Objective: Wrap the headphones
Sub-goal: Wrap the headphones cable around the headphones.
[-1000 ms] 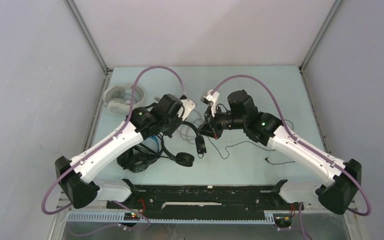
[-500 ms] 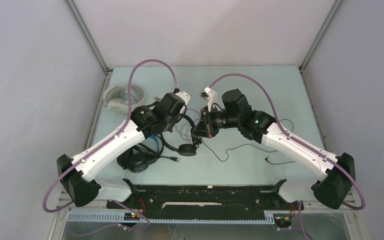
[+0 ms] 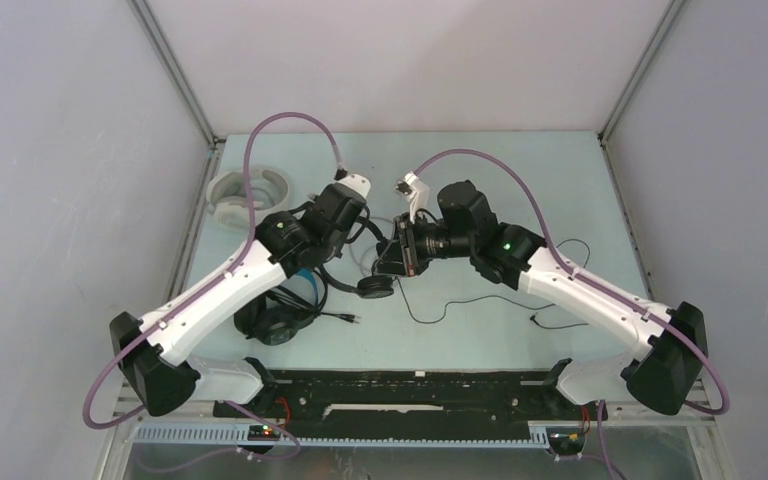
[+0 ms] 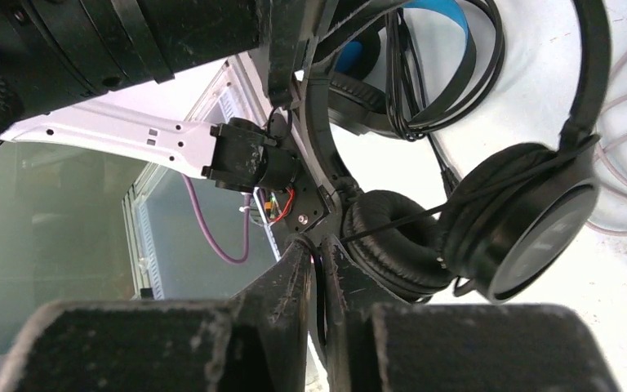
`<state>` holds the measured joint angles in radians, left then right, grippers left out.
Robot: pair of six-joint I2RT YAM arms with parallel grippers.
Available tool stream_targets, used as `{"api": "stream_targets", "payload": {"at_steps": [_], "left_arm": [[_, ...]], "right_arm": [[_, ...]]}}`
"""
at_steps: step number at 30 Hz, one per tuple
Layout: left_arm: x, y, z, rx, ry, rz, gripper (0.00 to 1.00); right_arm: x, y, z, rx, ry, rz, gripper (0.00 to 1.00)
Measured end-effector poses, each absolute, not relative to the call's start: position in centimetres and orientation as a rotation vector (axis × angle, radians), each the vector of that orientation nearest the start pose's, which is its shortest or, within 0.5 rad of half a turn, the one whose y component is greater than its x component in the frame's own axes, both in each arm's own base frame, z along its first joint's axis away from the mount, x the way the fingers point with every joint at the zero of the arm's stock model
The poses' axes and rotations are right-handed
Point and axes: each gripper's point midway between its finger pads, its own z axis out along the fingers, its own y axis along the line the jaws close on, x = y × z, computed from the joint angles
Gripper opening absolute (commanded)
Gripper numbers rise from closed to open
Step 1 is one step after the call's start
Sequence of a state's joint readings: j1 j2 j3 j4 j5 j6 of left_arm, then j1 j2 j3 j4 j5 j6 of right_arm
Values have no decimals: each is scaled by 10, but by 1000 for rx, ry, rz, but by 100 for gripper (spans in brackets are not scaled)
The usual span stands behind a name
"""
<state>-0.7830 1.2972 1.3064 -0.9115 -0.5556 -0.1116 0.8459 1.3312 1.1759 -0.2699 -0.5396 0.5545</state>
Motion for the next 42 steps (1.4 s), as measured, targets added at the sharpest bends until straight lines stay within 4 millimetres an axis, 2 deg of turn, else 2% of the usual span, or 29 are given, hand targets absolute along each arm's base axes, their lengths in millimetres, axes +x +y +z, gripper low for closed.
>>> {"api": "stream_targets", "payload": {"at_steps": [5,8,15,21,25,34,42], "left_arm": [[281,-143,234,449,2233,240,0],[283,-139,239,392,2221,232,0],[298,-133,258,190,2146,187,0],[302,-134,274,99,2091,117,0],[304,-133,281,54,2068,81,0],[304,-129,303,-44,2009,-42,0],[301,-135,308,-56,2009,-136,0]], "right_arm": [[176,367,269,-698,2125,1366,10],[176,370,270,-691,2118,1359,13],[158,383,272,-728,2103,1374,19],[168,387,268,-692,2079,1257,17],[176,387,266,-698,2010,1183,17],[173,382,253,-763,1862,1087,21],[164,371,248,-839,1662,1026,32]]}}
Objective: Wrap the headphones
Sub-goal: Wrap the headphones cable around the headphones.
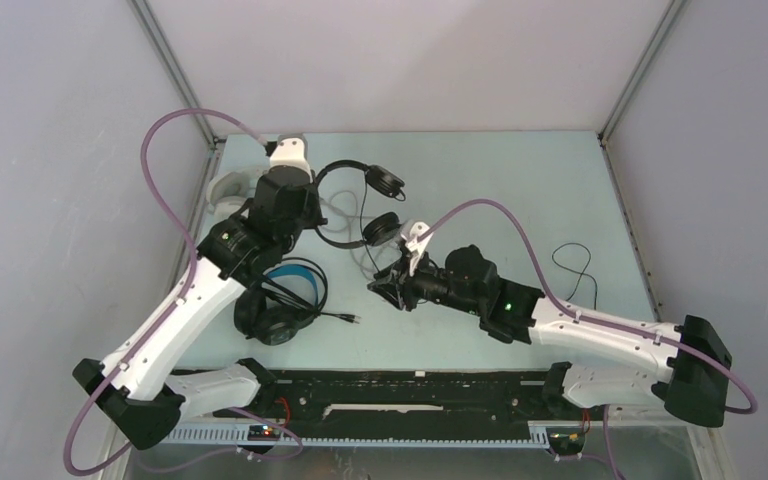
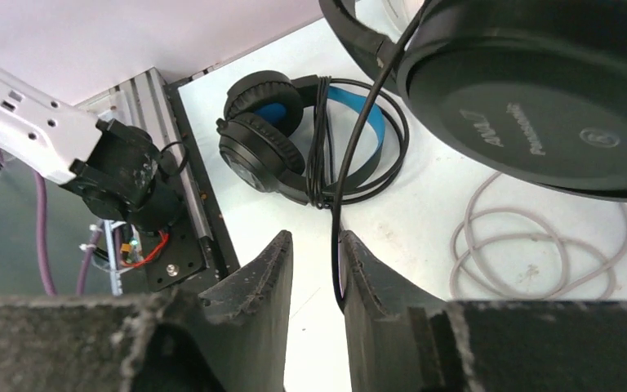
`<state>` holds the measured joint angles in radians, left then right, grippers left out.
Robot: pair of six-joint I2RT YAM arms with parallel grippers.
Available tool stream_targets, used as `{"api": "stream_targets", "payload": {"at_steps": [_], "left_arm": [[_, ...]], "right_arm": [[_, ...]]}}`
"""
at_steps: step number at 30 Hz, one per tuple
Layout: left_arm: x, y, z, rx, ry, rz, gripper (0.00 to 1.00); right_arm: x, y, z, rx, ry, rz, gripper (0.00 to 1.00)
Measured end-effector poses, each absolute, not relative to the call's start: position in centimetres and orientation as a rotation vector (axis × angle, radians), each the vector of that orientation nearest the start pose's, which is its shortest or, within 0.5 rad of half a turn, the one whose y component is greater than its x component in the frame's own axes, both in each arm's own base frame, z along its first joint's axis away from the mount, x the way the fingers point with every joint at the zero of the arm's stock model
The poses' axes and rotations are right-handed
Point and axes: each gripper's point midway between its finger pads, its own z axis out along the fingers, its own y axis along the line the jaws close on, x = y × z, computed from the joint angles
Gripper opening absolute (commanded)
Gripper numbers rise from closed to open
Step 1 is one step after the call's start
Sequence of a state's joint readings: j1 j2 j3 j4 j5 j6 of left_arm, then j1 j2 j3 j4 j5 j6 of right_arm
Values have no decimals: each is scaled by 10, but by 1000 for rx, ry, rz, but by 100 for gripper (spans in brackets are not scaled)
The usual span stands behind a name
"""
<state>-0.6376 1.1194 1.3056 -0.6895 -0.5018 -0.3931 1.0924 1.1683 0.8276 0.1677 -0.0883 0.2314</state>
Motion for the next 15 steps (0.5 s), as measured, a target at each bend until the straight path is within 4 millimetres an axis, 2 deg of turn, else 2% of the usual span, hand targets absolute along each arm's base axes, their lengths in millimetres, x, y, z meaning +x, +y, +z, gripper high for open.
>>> {"api": "stream_targets", "payload": {"at_steps": [10,15], "left_arm": [[293,-144,313,-31,2010,-222,0],[289,-147,314,-15,2016,-249,0]], "right_arm": [[167,360,220,-1002,1429,877,44],[173,354,215,-1023,1341,856,47]]}}
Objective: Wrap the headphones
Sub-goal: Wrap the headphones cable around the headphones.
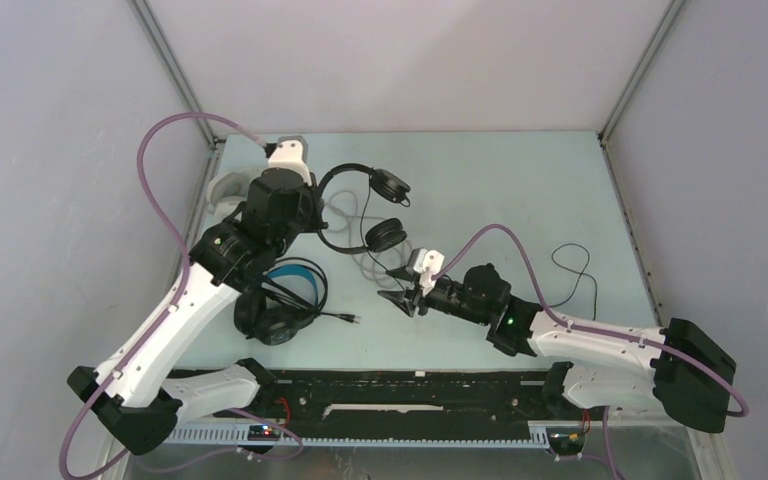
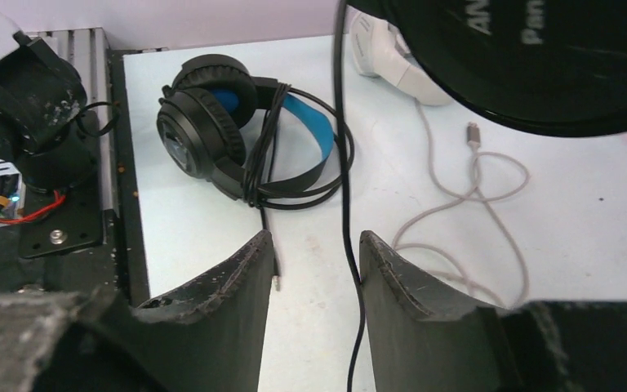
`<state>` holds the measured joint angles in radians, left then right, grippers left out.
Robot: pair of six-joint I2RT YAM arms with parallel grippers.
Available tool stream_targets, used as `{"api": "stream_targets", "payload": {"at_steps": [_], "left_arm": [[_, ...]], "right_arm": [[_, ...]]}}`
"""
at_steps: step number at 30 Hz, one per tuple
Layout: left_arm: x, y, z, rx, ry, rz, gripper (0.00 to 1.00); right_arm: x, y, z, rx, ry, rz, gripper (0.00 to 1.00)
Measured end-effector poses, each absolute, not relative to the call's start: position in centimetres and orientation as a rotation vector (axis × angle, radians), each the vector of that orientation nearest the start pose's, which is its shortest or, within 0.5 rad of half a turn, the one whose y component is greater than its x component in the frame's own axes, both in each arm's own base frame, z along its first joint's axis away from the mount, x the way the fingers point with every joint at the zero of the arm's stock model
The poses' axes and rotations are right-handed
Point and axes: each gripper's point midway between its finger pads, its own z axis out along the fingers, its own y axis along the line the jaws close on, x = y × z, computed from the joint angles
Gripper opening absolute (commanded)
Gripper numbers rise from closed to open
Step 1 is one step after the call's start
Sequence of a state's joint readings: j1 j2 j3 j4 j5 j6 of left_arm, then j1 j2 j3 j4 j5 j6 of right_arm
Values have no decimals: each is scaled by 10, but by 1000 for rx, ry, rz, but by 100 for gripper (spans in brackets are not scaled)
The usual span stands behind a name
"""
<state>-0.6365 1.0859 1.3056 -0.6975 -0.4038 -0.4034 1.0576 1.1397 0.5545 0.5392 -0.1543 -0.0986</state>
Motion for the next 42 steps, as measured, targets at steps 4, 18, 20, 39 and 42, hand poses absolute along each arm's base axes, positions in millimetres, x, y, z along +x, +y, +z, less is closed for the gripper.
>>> {"api": "stream_targets", "payload": {"at_steps": [4,18,20,39,42], "left_arm": [[287,-149,313,-1,2025,-265,0],[281,-151,312,23,2037,-291,0],[281,-152,312,25,2038,-292,0],[266,-171,316,128,2049,-431,0],[265,-173,316,140,2053,-451,0]], "right_arm": [[181,347,215,-1022,1288,840,50],[174,345,216,-1142,1125,807,53],[172,343,220,-1145,1113,802,53],[199,324,182,-1184,1185,742,42],[200,322,168,-1185,1218,754,25]]}}
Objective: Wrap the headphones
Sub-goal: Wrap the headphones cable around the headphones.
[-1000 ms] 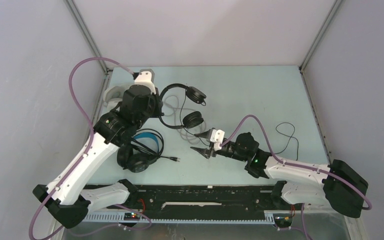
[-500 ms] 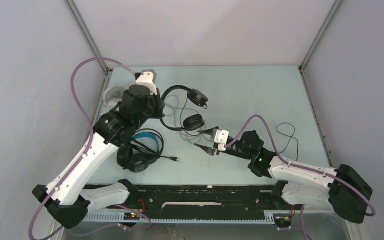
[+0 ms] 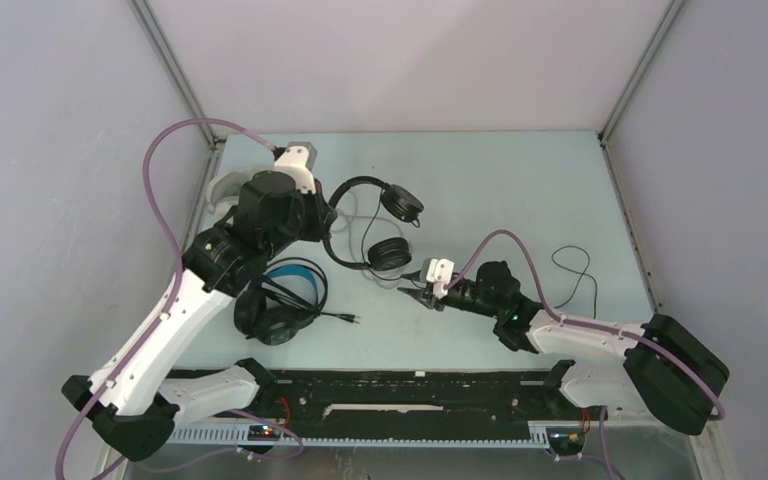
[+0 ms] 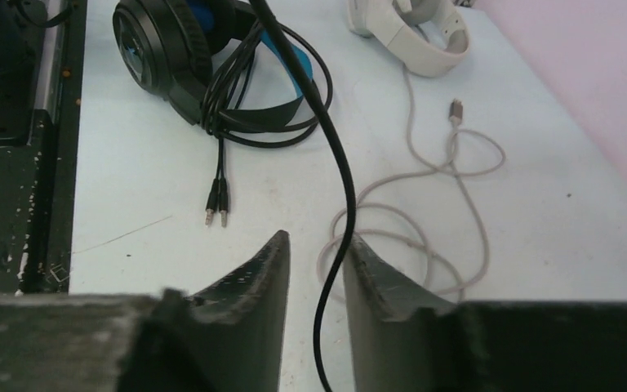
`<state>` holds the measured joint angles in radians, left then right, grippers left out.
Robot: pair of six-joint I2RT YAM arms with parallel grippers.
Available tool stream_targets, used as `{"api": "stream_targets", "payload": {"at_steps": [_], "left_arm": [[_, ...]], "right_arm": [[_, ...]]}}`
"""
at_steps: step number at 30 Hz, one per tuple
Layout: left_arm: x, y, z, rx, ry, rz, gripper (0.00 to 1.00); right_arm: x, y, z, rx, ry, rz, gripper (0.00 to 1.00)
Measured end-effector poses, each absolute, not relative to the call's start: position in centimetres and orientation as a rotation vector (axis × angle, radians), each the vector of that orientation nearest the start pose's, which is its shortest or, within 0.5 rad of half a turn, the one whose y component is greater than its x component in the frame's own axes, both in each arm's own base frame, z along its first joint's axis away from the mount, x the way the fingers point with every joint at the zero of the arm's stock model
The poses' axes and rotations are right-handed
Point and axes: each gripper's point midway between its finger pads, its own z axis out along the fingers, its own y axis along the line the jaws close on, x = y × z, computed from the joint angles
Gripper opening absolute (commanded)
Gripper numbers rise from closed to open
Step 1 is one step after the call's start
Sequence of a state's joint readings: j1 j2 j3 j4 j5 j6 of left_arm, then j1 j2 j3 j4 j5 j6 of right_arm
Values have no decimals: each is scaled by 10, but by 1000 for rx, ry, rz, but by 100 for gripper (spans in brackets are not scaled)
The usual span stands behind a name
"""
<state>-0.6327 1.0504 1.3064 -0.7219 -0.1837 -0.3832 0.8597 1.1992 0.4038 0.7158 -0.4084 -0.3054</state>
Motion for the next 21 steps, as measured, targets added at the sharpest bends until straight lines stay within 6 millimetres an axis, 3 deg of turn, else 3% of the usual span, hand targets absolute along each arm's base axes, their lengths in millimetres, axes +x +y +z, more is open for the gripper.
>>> {"api": "stream_targets", "payload": {"at_steps": [5,12,21], "left_arm": [[260,-174,316,181,2061,-488,0],[233,-195,329,393,2018,-671,0],[215,-214,335,541,1980,-807,0]], "right_arm": [[204,314,161,-1151,1246,766,0],[223,302,170,-1073,1257,764,0],[237,292,180,-1012,1266,784,0]]}}
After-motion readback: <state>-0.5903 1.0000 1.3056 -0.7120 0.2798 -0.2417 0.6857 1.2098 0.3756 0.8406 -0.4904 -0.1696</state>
